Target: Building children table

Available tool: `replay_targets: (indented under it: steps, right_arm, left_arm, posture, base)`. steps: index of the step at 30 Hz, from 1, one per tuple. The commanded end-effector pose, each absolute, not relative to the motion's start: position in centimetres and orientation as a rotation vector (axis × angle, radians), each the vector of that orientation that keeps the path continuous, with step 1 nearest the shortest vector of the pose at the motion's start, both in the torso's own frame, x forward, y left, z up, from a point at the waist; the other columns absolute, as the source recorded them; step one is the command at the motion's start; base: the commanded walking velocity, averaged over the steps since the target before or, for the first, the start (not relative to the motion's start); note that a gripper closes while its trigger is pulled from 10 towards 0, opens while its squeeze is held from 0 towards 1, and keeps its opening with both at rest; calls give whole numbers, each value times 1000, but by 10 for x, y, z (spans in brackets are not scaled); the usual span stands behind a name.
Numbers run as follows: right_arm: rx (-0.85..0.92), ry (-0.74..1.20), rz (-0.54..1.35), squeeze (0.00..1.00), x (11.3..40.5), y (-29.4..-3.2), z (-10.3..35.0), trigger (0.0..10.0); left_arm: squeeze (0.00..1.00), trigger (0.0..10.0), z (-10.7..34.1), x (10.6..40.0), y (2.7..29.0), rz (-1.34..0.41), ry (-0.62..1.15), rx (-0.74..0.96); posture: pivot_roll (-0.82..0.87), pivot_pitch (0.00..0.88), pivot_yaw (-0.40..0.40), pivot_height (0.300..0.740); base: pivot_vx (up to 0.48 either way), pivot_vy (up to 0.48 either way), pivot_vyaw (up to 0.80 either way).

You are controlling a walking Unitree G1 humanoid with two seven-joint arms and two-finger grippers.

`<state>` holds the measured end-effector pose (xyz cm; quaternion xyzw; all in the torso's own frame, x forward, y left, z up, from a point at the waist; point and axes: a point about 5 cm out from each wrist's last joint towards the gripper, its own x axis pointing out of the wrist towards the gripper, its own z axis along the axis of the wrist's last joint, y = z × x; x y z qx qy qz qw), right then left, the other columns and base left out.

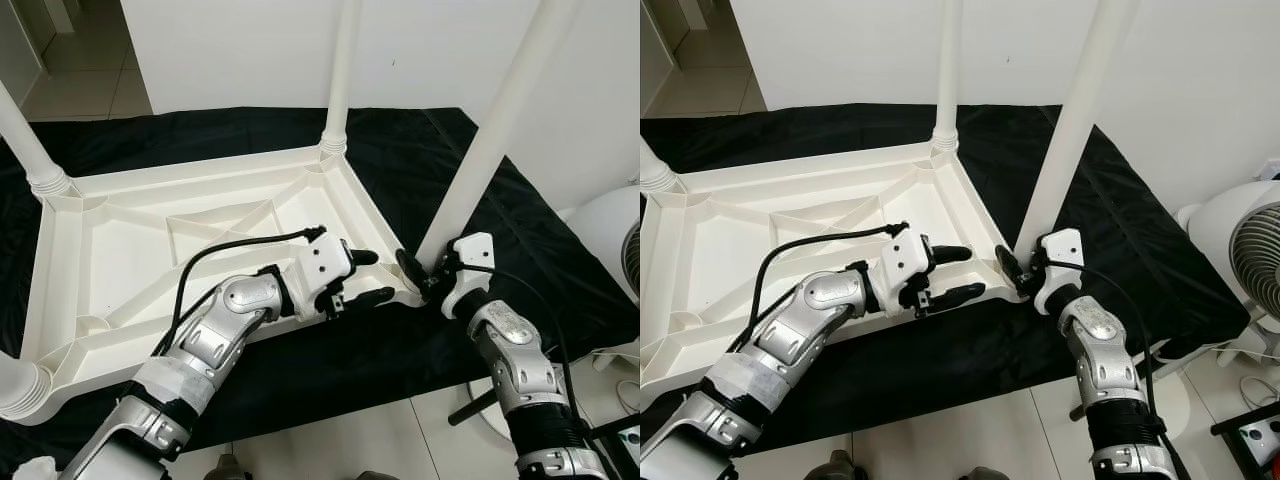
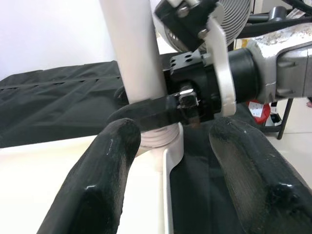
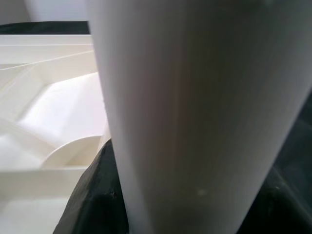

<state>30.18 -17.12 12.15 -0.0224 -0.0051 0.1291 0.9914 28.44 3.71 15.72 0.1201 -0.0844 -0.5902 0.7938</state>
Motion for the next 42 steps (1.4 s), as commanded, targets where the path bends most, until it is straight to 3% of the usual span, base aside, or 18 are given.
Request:
replay_targets:
  steps: [1,6,11,19,23,24,25,26,42]
  right_arm:
    - [-25,58,198,0,298,-170,110,10000]
    - [25,57,86,0,297,-164,110,10000]
    - [44,79,-148,0,295,-160,107,10000]
    - [126,75,-177,0,294,-126,114,10000]
    - [122,63,-170,0,294,-127,117,10000]
    - [121,55,-179,714,293,-129,119,10000]
    - [121,55,-179,714,293,-129,119,10000]
    - [120,50,-186,1000,293,-131,120,10000]
    - [37,12,36,1000,270,-179,124,10000]
  left_arm:
    - [0,10000,157,281,36,-1348,-173,275]
    - [0,10000,156,280,36,-1356,-171,276]
    - [0,10000,159,288,39,-1325,-171,285]
    - [0,10000,159,291,42,-1293,-171,299]
    - [0,10000,158,291,42,-1293,-168,296]
    - [0,10000,158,291,42,-1294,-168,299]
    - [0,10000,158,291,42,-1294,-168,299]
    - [0,10000,158,291,42,-1295,-167,301]
    - [0,10000,156,291,44,-1301,-163,320]
  posture:
    - [-1,0,-39,740]
    - [-3,0,-33,740]
    - [-2,0,-38,740]
    - [1,0,-38,740]
    - [0,1,-38,740]
    - [2,2,-38,740]
    - [2,2,-38,740]
    - [2,2,-38,740]
    - [1,0,-44,740]
  base:
    - [0,0,0]
    - [0,0,0]
    - [0,0,0]
    - [0,0,0]
    - [0,0,0]
    - [0,0,0]
    - [0,0,0]
    - [0,0,0]
    - [0,0,0]
